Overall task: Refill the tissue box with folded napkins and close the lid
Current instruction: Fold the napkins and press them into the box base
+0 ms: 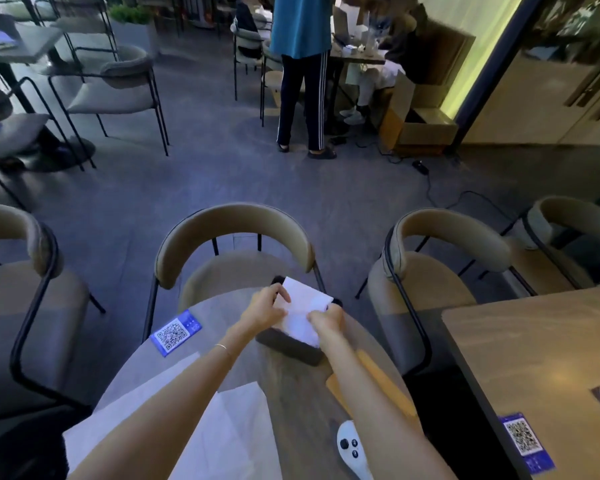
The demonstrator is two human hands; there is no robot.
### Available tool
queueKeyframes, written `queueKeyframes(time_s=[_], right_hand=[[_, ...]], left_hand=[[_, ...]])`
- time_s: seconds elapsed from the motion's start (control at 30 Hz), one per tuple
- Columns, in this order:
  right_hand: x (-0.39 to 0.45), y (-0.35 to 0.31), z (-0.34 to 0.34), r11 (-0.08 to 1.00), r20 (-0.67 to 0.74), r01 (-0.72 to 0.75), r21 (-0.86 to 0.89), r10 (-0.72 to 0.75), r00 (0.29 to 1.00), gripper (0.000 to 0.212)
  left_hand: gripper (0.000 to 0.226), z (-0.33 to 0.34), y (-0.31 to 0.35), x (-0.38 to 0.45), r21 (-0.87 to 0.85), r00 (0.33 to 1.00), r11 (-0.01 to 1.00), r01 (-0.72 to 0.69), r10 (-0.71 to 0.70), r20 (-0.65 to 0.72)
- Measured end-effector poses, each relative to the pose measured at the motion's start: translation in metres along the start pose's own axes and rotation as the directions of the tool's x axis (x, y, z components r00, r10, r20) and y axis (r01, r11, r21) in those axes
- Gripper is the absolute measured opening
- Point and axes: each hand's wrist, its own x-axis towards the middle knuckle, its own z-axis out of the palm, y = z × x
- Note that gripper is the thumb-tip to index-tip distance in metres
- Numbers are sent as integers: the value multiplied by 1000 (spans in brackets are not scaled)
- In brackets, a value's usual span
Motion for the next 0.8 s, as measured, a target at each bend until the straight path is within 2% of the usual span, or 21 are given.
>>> queueKeyframes(time_s=[0.17,0.23,0.33,0.4,0.5,0.6,0.67,0.7,0.73,0.8], right_hand=[[20,11,20,963,-29,21,-268,-30,999,45],[25,20,26,935,-1,31,-354,-33,999,45],[29,23,32,901,-66,-11,-433,-20,998,43],[28,20,33,891,-68,-15,-454,-18,998,48],[21,15,29,890,-46,-16,-456,-6,999,53],[5,4,23,874,-60,3,-486,-37,998,53],[-13,-2,23,834,-84,82,-546,-152,985,54],[-25,-4,24,798,-98,166,-580,-271,958,52],[-39,-4,27,745,-101,278,-607,-419,902,48],[-67,-2,38,605,-48,533,-592,-686,726,34]], left_hand=[[38,24,-9,22,323,995,946,-6,-25,92],[41,30,-8,26,406,989,913,23,-81,126],[43,35,-8,29,499,983,866,33,-119,142],[47,35,-9,29,509,981,861,25,-119,153],[46,30,-9,25,404,991,915,8,-62,121],[35,19,-6,8,256,992,960,-112,122,-20],[29,8,-6,-11,198,959,960,-198,232,-165],[27,2,-8,-23,168,939,962,-214,250,-235],[26,-3,-13,-36,133,923,970,-203,235,-303],[31,-8,-32,-66,39,895,994,-99,106,-434]])
